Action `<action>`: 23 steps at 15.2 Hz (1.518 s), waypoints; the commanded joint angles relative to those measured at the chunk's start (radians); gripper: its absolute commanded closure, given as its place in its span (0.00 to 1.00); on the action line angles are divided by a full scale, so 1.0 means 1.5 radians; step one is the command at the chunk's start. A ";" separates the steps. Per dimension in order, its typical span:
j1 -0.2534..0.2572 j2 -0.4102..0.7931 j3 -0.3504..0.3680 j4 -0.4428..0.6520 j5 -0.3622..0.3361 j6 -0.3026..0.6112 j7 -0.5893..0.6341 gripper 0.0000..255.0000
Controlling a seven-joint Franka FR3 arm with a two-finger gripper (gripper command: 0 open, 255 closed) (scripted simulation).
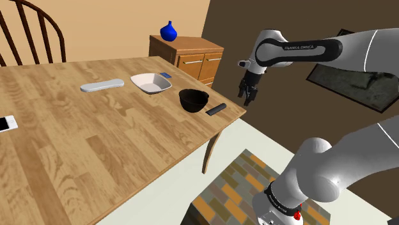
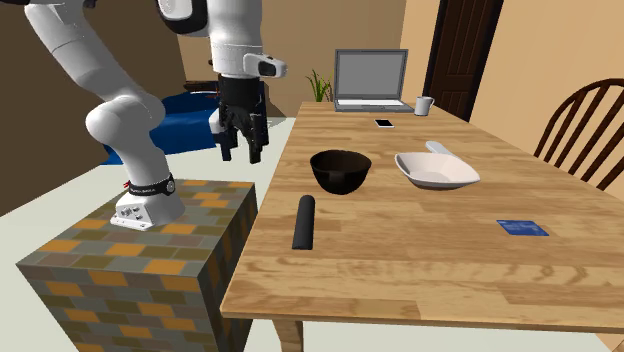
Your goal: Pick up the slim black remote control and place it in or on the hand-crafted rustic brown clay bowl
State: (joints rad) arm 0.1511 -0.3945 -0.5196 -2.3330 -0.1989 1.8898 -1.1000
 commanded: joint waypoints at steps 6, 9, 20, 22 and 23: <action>0.061 0.202 -0.085 0.088 0.074 0.103 -0.305 0.00; 0.065 0.298 -0.094 0.137 0.133 0.133 -0.440 0.00; 0.035 0.446 -0.060 0.180 0.230 0.214 -0.615 0.00; 0.034 0.449 -0.059 0.178 0.233 0.219 -0.616 0.00; 0.034 0.449 -0.059 0.178 0.233 0.219 -0.617 0.00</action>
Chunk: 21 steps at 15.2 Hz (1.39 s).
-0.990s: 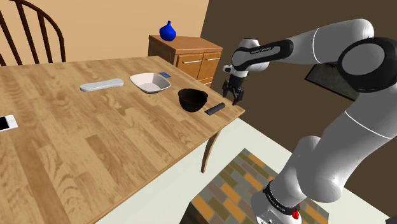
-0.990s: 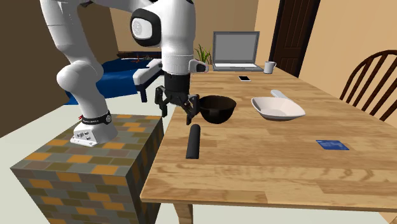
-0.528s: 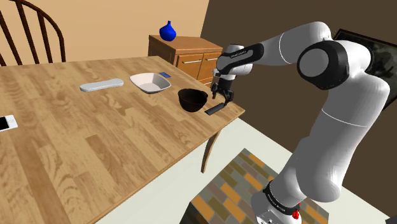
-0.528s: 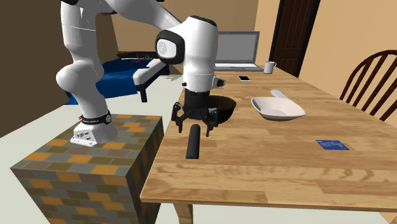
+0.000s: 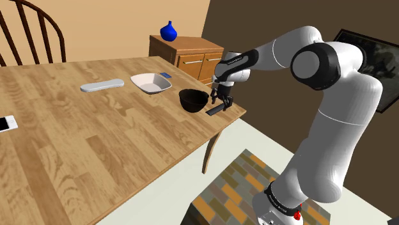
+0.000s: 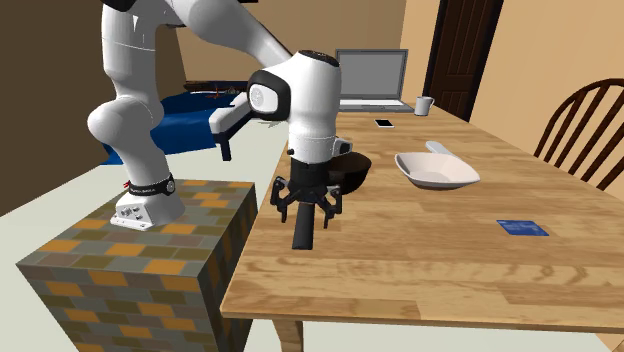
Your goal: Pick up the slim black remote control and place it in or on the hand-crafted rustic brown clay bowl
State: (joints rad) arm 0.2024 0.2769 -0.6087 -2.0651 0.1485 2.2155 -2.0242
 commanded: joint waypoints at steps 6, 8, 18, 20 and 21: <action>0.000 0.001 0.000 -0.001 0.001 0.002 0.000 0.00; 0.000 0.001 0.000 -0.001 0.001 0.002 0.000 1.00; 0.003 -0.011 -0.003 0.005 -0.008 -0.013 0.005 1.00; 0.006 -0.022 -0.007 0.010 -0.017 -0.028 0.011 1.00; 0.007 -0.028 -0.008 0.014 -0.021 -0.036 0.013 1.00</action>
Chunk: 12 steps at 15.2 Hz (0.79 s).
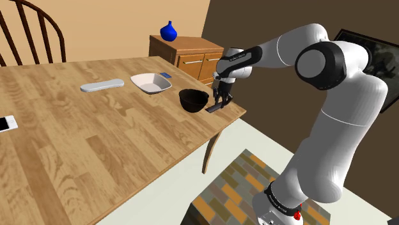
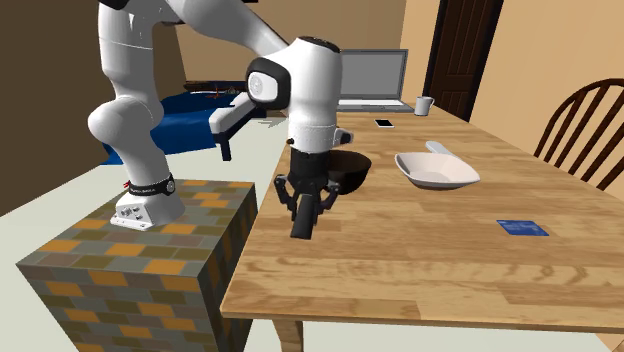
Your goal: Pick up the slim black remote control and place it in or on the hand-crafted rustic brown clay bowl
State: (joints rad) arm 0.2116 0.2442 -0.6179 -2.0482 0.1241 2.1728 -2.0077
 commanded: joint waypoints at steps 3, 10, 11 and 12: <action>0.005 -0.022 -0.006 0.013 -0.017 -0.031 0.010 1.00; 0.012 -0.056 -0.012 0.042 -0.041 -0.087 0.025 1.00; 0.012 -0.060 -0.012 0.047 -0.044 -0.096 0.027 1.00; 0.013 -0.064 -0.013 0.052 -0.046 -0.104 0.028 1.00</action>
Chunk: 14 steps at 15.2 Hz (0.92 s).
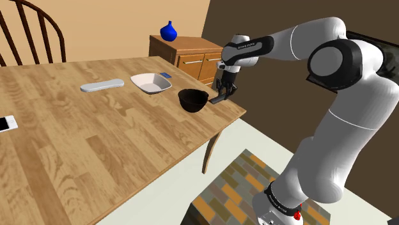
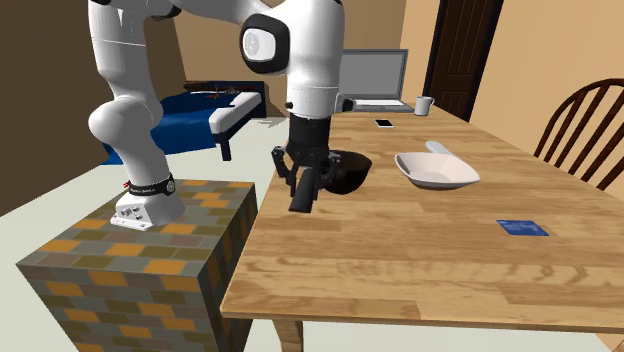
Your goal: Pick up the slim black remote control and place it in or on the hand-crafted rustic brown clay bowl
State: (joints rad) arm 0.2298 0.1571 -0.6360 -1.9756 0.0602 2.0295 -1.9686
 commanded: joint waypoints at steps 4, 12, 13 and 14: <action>0.003 -0.021 -0.002 0.025 -0.014 -0.041 0.008 1.00; 0.007 -0.043 -0.004 0.075 -0.028 -0.109 0.017 1.00; 0.007 -0.045 -0.004 0.082 -0.030 -0.118 0.017 1.00; 0.007 -0.046 -0.004 0.089 -0.031 -0.126 0.018 1.00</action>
State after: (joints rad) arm 0.2399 0.0907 -0.6417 -1.8507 0.0160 1.8516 -1.9431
